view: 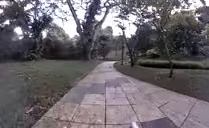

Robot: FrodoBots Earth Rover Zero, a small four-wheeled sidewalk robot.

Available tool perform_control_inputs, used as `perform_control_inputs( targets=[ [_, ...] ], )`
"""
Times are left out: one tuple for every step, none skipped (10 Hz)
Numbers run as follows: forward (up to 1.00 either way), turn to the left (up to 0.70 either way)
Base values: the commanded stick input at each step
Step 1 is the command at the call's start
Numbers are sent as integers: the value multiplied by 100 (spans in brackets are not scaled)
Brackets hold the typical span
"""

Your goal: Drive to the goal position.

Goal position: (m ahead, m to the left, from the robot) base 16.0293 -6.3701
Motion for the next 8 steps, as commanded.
perform_control_inputs(
  targets=[
    [70, -5],
    [70, -13],
    [70, -13],
    [70, -13],
    [70, -13],
    [70, -13],
    [70, -13],
    [70, -10]
  ],
)
